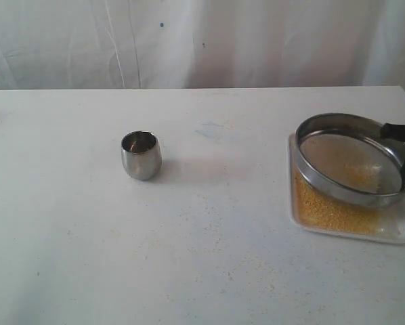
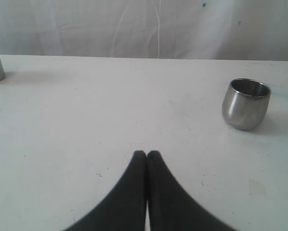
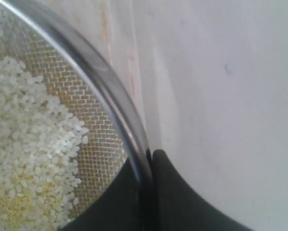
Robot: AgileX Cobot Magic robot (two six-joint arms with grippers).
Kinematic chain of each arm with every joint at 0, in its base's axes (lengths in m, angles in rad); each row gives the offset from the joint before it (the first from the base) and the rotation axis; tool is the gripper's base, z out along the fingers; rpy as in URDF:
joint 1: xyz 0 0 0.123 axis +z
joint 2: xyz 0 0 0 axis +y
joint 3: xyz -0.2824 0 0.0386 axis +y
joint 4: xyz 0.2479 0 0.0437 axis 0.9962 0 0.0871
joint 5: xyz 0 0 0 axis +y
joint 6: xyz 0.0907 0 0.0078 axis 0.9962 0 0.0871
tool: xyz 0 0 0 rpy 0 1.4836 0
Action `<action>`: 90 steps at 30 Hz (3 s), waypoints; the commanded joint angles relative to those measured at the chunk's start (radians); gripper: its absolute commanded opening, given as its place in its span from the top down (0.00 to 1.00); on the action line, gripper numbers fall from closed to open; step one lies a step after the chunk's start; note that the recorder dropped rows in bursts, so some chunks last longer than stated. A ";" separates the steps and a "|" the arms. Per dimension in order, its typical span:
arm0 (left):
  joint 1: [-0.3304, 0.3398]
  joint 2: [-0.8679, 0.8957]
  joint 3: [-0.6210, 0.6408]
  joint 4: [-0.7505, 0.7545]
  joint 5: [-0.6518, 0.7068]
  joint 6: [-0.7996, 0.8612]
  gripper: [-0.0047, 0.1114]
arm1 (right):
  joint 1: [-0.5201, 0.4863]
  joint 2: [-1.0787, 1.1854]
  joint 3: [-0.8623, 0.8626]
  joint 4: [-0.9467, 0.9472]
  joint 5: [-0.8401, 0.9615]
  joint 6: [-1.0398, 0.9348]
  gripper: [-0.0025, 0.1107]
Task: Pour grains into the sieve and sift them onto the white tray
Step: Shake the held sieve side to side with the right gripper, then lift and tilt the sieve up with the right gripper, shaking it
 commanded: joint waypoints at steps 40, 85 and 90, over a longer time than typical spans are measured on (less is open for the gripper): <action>-0.008 -0.005 0.002 0.001 -0.004 -0.010 0.96 | 0.034 -0.027 0.007 0.050 -0.164 0.129 0.98; -0.008 -0.005 0.002 0.001 -0.004 -0.010 0.96 | 0.059 -0.042 -0.041 -0.023 0.257 0.006 0.98; -0.008 -0.005 0.002 0.001 -0.004 -0.010 0.96 | 0.046 -0.042 -0.043 -0.063 0.016 0.119 0.98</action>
